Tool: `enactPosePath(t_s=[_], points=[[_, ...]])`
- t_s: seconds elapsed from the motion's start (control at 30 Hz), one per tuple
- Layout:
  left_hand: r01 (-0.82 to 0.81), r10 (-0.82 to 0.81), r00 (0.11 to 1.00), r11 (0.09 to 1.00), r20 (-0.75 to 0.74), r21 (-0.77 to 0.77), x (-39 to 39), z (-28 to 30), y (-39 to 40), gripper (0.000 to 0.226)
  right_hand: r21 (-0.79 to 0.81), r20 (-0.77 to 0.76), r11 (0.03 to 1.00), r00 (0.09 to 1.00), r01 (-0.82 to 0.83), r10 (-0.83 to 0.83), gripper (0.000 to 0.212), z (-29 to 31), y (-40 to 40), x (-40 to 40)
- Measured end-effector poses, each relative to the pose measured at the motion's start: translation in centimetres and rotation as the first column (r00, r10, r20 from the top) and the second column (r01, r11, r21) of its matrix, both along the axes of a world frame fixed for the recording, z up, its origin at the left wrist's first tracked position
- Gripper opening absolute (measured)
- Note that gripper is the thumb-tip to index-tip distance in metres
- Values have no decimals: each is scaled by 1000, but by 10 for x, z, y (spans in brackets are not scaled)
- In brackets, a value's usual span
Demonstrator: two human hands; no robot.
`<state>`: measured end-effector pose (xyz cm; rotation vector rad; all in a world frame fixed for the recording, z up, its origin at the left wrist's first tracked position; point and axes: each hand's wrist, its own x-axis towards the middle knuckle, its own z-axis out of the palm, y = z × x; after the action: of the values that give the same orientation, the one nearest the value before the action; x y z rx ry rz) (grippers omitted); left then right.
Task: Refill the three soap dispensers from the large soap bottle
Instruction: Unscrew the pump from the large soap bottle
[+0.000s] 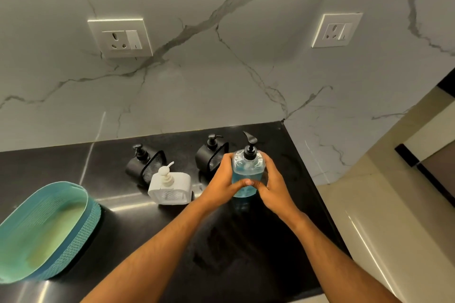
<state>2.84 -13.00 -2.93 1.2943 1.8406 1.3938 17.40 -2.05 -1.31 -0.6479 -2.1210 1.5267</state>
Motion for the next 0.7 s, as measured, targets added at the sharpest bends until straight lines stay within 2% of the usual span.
enactPosePath(t_s=[0.33, 0.7], points=[[-48, 44, 997, 997, 56, 61, 20, 3, 10, 70, -20, 57, 996, 995, 88, -87, 78, -1, -2, 17], [-119, 115, 991, 992, 73, 51, 16, -2, 19, 73, -25, 116, 997, 990, -75, 77, 83, 4, 23, 21]])
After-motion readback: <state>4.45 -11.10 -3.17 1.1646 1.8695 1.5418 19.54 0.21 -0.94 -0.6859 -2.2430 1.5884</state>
